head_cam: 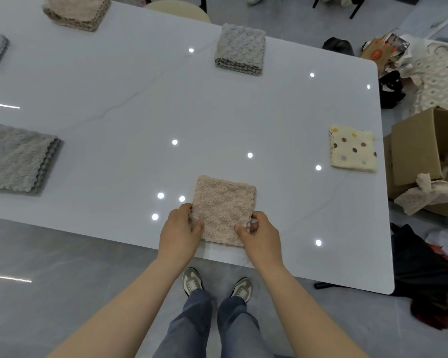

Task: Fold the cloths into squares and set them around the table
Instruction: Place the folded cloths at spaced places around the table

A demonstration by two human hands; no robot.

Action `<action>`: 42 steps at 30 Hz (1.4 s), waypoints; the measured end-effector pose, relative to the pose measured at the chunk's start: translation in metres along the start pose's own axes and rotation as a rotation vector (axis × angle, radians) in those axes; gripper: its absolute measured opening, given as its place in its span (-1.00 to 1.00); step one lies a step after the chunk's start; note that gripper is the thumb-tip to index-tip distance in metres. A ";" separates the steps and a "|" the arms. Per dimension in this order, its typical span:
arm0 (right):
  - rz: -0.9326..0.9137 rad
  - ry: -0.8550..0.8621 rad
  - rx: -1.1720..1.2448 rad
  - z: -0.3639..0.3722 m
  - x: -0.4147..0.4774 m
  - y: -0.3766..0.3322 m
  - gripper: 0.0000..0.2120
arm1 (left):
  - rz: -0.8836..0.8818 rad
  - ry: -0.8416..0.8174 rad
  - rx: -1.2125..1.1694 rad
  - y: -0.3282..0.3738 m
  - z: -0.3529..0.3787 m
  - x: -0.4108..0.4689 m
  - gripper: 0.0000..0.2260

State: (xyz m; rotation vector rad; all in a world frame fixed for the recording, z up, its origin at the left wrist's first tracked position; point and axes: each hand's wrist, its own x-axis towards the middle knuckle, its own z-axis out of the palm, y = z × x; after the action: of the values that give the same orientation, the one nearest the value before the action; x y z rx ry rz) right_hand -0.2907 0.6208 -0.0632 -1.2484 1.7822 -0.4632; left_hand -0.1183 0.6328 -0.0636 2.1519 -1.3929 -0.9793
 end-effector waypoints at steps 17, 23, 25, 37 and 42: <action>-0.188 -0.006 -0.124 -0.029 -0.015 -0.024 -0.72 | 0.038 0.138 -0.064 0.023 -0.022 -0.030 -0.64; -0.252 -0.130 -0.182 -0.029 -0.017 -0.021 -0.71 | 0.047 0.142 -0.041 0.026 -0.016 -0.046 -0.73; -0.258 -0.163 -0.200 -0.028 -0.014 -0.020 -0.68 | 0.037 0.118 -0.026 0.026 -0.012 -0.048 -0.74; -0.293 -0.254 -0.264 -0.033 -0.011 -0.027 -0.62 | -0.023 0.036 0.035 0.028 -0.015 -0.052 -0.68; -0.320 -0.255 -0.263 -0.028 -0.019 -0.040 -0.62 | -0.033 0.082 -0.014 0.018 -0.028 -0.062 -0.72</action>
State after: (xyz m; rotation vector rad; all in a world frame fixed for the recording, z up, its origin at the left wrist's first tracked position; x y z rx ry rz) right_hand -0.2894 0.6162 -0.0110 -1.7084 1.4659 -0.2360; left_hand -0.1252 0.6794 -0.0117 2.1859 -1.3123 -0.8999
